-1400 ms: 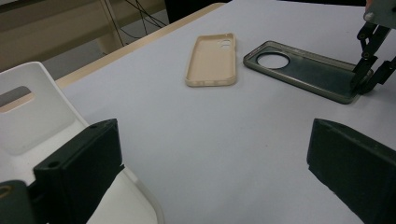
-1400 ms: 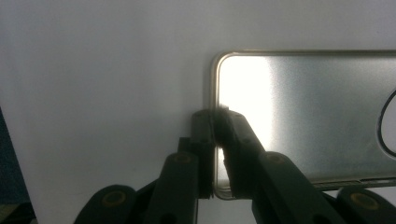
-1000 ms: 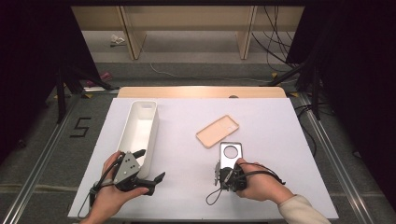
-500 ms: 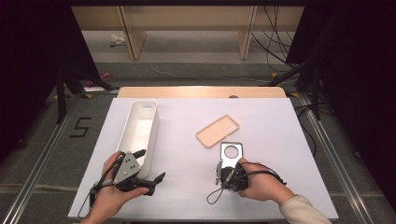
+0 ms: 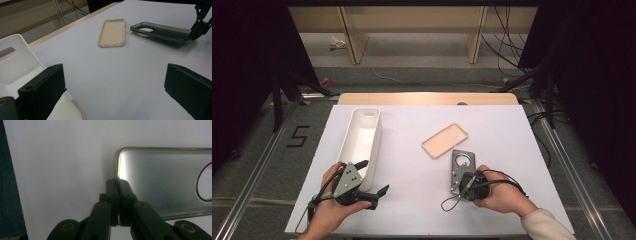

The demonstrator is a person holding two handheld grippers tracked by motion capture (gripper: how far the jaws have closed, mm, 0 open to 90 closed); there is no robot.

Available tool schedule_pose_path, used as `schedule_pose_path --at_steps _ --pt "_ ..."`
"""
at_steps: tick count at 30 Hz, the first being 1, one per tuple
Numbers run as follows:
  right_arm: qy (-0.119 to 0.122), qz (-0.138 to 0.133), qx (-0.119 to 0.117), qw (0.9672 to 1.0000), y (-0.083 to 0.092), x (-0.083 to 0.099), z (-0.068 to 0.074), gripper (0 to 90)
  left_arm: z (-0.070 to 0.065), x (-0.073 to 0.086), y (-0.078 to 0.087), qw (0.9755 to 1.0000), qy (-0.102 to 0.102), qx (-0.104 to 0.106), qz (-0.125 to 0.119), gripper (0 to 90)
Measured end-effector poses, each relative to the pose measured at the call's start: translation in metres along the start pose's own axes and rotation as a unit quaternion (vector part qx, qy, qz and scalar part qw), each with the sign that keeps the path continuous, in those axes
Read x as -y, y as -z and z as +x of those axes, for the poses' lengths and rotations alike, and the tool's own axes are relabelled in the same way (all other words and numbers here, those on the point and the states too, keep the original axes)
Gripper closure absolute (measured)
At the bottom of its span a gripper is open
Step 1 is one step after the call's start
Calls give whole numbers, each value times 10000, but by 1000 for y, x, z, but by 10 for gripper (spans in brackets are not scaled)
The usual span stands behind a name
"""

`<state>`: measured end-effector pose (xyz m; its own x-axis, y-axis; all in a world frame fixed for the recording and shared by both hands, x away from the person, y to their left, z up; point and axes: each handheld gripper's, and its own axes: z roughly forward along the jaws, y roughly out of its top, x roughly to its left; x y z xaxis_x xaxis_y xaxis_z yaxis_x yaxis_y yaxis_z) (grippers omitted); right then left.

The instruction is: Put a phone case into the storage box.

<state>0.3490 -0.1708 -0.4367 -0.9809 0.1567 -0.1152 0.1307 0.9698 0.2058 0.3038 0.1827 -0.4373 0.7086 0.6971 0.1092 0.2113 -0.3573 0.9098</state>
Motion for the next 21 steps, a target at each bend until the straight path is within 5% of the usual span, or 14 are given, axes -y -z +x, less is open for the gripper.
schedule_pose_path --at_steps 10,21 --pt "-266 -581 89 9979 14 13 -4 888 0 0 0 10000 -3 -6 -5 30" --pt "-220 -990 110 9948 19 14 -2 888 -1 -1 -2 10000 20 34 -2 36"
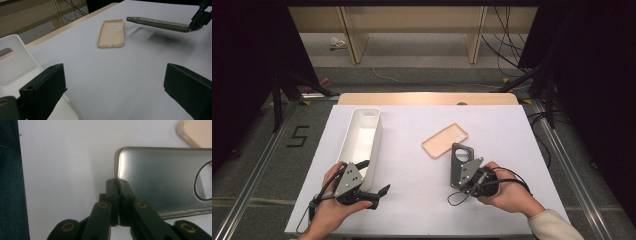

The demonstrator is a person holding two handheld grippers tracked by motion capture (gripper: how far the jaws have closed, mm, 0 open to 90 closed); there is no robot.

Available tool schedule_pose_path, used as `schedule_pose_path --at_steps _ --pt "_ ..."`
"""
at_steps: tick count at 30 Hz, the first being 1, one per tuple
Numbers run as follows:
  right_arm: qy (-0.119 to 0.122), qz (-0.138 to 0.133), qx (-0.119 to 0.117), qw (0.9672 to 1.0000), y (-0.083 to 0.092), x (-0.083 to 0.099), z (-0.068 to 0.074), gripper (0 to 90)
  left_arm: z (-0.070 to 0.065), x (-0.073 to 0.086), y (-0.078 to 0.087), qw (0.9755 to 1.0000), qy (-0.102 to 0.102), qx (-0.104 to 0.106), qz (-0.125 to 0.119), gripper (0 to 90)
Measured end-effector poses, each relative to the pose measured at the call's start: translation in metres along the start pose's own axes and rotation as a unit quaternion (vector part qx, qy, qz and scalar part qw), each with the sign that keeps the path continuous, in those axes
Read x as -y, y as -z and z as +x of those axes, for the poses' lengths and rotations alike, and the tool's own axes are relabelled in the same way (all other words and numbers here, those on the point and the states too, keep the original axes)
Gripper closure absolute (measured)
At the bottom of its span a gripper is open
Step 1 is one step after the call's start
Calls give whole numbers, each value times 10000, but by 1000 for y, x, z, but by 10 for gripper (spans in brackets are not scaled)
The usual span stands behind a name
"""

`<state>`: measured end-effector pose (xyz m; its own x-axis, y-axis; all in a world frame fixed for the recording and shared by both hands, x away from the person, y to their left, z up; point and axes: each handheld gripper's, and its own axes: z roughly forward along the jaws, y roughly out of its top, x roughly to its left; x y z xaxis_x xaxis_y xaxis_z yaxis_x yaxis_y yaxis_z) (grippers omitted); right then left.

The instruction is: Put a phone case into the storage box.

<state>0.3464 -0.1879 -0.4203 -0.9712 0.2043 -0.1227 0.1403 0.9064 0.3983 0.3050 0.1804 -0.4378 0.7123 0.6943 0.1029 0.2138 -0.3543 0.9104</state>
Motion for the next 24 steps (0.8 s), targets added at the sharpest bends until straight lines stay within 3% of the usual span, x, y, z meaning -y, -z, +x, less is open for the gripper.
schedule_pose_path --at_steps 8,13,16,17,24 --pt "62 -222 49 9997 2 -4 2 888 -6 -19 -15 9997 127 218 -20 59" --pt "129 -300 75 9994 2 -6 4 888 -4 -42 -32 9990 299 335 -86 88" --pt "121 -345 62 9993 3 -7 6 888 -8 -57 -43 9975 460 518 -113 96" --pt "142 -385 61 9991 5 -8 7 888 -13 -67 -51 9978 332 575 -77 96" --pt "184 -499 103 9985 8 -11 9 888 -19 -88 -78 9979 71 627 122 122"
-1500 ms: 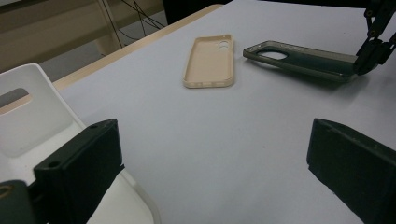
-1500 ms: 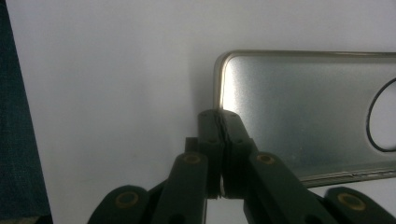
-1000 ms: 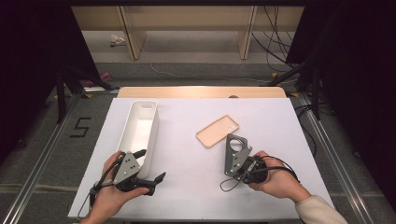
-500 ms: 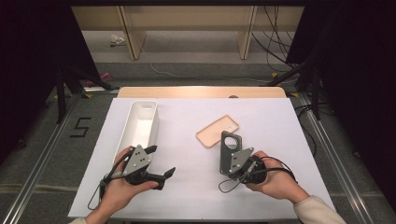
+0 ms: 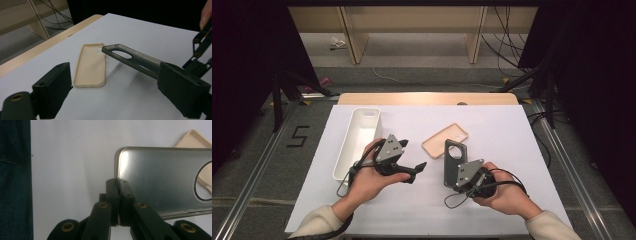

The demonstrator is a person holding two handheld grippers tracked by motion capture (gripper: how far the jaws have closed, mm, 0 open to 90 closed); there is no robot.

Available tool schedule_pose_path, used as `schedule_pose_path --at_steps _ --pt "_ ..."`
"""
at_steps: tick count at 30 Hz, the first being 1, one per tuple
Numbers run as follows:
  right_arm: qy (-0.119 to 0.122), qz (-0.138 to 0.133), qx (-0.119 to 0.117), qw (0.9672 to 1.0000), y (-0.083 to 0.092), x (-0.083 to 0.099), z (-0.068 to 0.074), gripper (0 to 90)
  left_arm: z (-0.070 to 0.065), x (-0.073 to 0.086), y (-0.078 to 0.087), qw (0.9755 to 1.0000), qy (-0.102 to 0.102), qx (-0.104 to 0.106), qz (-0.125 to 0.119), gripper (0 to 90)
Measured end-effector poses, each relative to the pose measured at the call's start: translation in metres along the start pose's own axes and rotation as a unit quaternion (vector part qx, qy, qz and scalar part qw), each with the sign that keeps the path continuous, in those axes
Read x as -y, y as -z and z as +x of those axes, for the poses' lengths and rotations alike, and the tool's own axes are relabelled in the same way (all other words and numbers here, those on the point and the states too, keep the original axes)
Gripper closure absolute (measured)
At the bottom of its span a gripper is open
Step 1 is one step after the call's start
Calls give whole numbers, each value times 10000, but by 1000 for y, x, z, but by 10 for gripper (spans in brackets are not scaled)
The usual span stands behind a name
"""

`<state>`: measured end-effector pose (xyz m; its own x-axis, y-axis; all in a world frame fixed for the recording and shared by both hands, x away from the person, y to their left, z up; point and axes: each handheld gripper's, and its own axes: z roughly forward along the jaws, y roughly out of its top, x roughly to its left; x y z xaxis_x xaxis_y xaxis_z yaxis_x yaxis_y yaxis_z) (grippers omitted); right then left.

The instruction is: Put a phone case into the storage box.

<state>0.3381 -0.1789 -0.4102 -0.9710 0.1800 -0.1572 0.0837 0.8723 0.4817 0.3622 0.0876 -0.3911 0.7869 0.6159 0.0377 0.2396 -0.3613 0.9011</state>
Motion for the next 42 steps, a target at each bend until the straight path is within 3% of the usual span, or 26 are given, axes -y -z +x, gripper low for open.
schedule_pose_path --at_steps 10,19,26,34,35,42 --pt "52 -97 43 9999 1 -6 3 888 9 -9 -33 9990 203 85 376 153" --pt "107 -142 44 9998 0 -11 7 888 12 -15 -56 9963 571 256 583 213" --pt "242 -140 112 9995 -1 -16 11 888 20 -21 -77 9912 954 267 876 273" --pt "331 -214 126 9991 1 -21 14 888 26 -19 -90 9868 1174 208 1098 363" --pt "360 -225 148 9990 1 -22 15 888 27 -17 -91 9852 1251 263 1143 371" --pt "407 -185 161 9989 0 -24 17 888 28 -14 -95 9803 1504 408 1210 453"
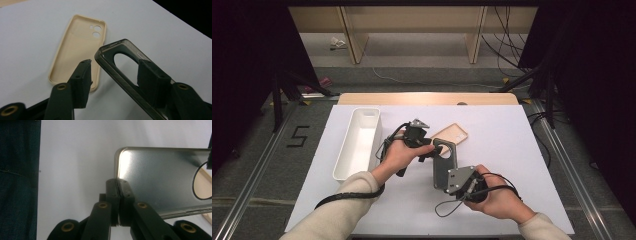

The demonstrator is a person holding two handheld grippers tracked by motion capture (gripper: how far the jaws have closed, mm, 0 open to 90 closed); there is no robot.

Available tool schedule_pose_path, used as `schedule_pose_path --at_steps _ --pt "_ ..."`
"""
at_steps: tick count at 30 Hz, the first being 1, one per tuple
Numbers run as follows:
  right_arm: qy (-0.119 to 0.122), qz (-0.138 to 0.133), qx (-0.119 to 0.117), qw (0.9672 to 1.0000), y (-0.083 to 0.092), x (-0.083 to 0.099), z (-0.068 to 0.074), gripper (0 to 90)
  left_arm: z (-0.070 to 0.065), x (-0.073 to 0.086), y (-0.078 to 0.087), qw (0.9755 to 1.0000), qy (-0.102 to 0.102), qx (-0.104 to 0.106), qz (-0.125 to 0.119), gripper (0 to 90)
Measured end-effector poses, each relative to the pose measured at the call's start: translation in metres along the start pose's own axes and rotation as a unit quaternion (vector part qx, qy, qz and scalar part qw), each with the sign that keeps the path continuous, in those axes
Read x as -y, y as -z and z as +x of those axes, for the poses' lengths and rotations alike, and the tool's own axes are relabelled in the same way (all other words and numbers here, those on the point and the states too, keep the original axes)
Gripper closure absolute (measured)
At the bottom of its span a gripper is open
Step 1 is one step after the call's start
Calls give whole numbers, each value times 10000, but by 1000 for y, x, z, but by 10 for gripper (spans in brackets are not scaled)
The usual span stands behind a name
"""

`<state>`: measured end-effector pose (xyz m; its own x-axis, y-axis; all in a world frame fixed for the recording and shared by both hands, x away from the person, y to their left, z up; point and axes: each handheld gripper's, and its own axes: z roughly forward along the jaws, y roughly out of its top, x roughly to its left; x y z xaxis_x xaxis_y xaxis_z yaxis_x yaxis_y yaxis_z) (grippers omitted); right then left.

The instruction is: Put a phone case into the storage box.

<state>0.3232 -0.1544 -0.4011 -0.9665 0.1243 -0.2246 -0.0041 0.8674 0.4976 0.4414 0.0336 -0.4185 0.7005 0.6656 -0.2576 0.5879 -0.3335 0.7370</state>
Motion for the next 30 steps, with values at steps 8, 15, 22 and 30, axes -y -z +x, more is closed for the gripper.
schedule_pose_path --at_steps 8,15,22,30 --pt "74 8 -9 10000 -2 -2 3 888 2 2 -1 9991 375 163 -90 565" --pt "139 133 -46 9998 -10 -4 5 889 -5 -7 6 9977 473 344 -332 691" --pt "147 284 -37 9995 -16 -2 5 888 -21 -12 12 9958 456 530 -594 774" --pt "58 355 73 9993 -19 1 2 836 -43 -20 20 9935 -7 557 -991 813"
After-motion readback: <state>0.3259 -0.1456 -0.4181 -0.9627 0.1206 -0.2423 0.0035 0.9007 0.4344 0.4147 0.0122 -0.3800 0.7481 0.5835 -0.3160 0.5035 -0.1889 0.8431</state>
